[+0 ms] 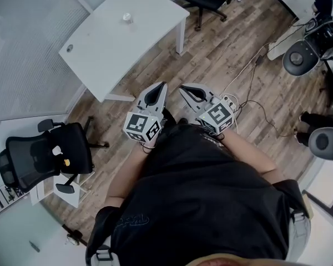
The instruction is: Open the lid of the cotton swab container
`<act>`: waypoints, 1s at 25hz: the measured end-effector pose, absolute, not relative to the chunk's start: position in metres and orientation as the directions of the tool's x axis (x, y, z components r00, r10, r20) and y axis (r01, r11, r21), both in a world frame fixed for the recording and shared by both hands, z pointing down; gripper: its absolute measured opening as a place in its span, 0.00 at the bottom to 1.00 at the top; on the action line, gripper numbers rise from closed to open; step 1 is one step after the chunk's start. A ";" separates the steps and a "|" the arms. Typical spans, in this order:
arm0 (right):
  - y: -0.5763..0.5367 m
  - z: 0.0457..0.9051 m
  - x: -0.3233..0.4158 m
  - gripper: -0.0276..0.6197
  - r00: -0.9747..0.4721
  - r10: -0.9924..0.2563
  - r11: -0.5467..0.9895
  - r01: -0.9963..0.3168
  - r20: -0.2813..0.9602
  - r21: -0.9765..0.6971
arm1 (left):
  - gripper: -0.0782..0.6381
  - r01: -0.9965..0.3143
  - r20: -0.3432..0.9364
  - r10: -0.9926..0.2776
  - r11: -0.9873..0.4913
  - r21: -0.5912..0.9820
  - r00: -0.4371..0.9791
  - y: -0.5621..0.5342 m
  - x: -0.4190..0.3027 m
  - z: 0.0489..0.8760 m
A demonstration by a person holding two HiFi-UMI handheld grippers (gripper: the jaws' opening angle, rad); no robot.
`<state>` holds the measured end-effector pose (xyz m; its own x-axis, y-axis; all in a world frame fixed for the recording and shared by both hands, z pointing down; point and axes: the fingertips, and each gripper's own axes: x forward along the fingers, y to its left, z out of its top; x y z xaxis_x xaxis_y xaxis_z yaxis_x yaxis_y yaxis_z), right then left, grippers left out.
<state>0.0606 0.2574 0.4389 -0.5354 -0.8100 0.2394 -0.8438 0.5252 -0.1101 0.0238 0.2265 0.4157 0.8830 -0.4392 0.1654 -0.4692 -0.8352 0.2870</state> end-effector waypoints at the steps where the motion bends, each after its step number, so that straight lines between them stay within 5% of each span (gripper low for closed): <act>1: 0.256 0.438 0.065 0.08 -0.529 -0.814 0.519 -0.848 0.240 -0.106 | 0.13 -0.464 0.164 -0.435 -0.842 0.274 0.886 0.224 0.028 0.414; 25: 0.058 0.449 0.041 0.08 -0.527 -0.800 0.515 -0.848 0.287 -0.123 | 0.13 -0.469 0.179 -0.435 -0.844 0.262 0.883 0.013 0.005 0.419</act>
